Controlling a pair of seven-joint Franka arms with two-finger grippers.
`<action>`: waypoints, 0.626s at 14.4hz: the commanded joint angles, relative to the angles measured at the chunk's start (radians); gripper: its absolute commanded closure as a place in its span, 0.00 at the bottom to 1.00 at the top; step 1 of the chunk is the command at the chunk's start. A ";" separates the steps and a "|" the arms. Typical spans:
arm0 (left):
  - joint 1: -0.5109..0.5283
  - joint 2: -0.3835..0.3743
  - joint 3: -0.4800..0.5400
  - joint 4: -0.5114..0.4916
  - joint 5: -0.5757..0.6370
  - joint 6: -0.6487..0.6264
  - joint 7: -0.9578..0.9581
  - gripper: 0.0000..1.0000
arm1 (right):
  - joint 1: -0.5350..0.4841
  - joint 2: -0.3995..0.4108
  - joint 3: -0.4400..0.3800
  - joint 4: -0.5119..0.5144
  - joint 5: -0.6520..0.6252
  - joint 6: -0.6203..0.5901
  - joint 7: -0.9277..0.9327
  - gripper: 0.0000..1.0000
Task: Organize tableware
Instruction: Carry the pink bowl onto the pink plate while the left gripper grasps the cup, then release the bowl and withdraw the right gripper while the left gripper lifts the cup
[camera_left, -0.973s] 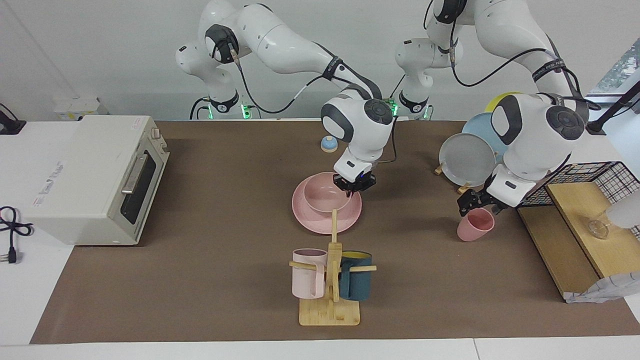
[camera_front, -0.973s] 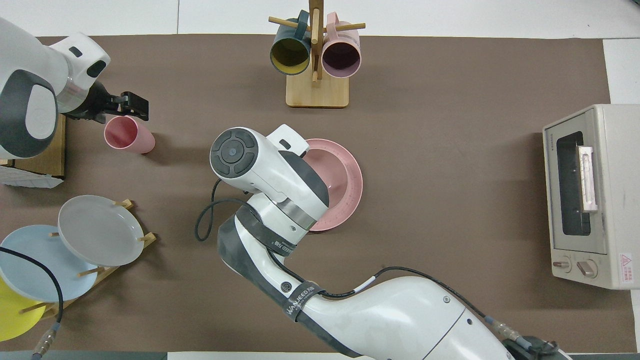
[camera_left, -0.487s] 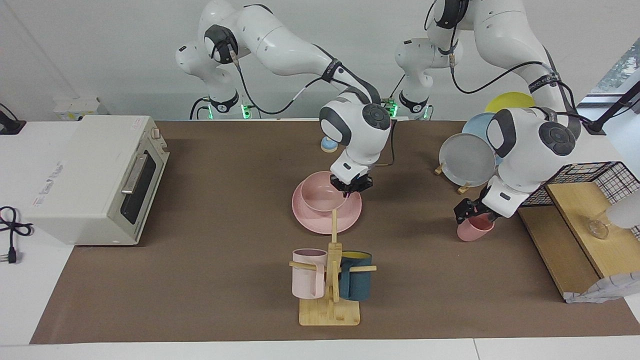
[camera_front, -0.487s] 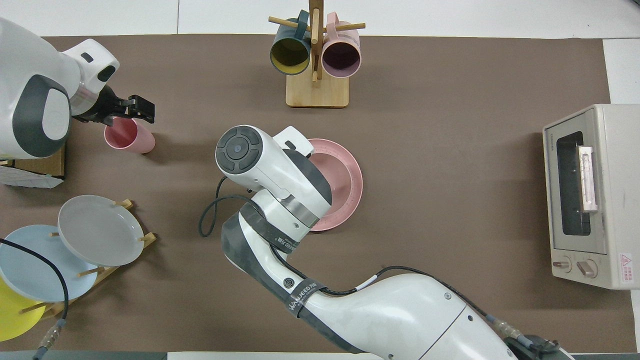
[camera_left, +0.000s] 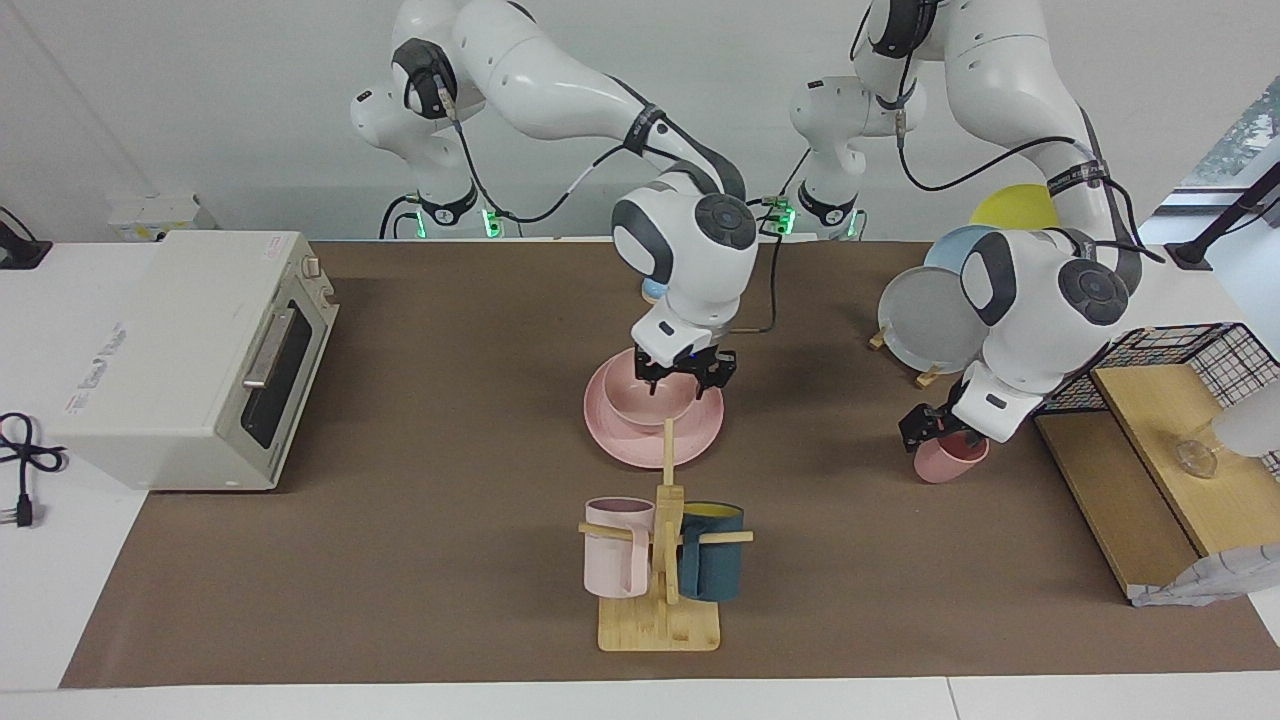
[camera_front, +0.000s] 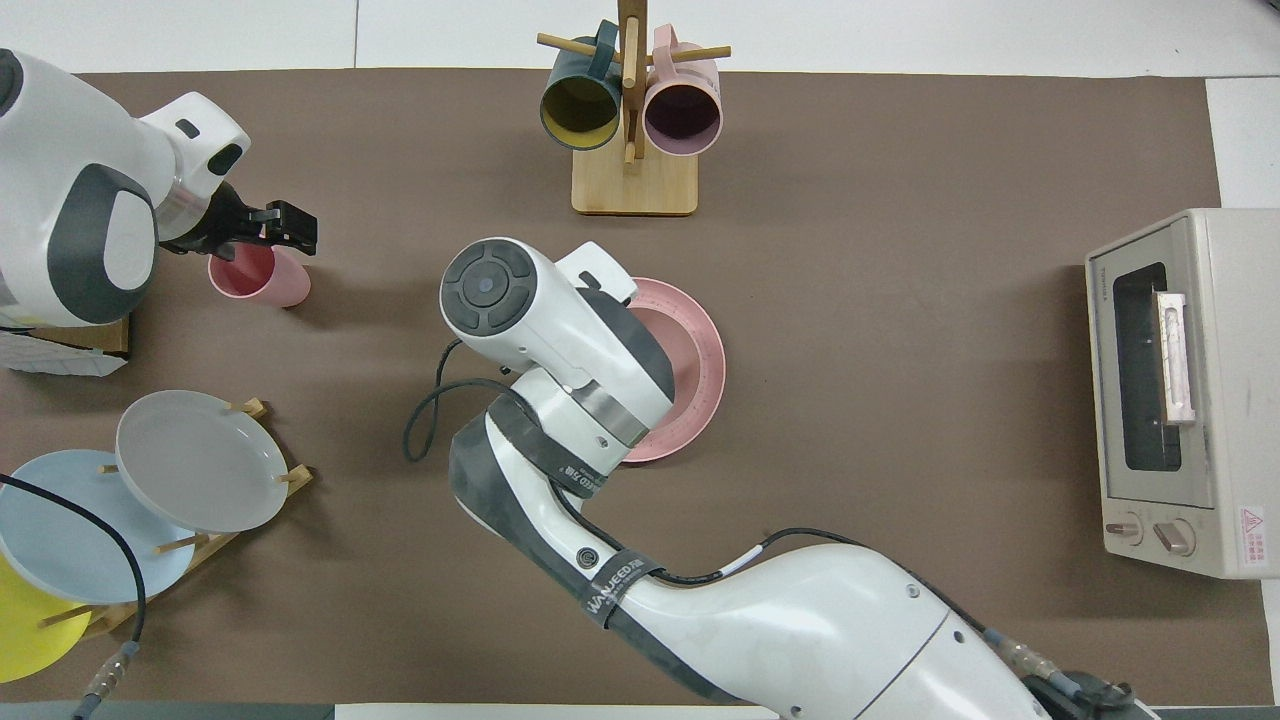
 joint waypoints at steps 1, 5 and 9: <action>-0.011 -0.017 0.004 -0.053 0.013 0.042 -0.035 0.08 | -0.131 -0.164 0.014 -0.036 0.023 -0.121 -0.164 0.00; -0.008 -0.023 0.005 -0.079 0.014 0.063 -0.037 0.83 | -0.317 -0.287 0.011 -0.030 0.056 -0.294 -0.440 0.00; 0.000 -0.023 0.005 -0.078 0.017 0.062 -0.024 1.00 | -0.477 -0.354 0.013 -0.042 0.058 -0.365 -0.616 0.00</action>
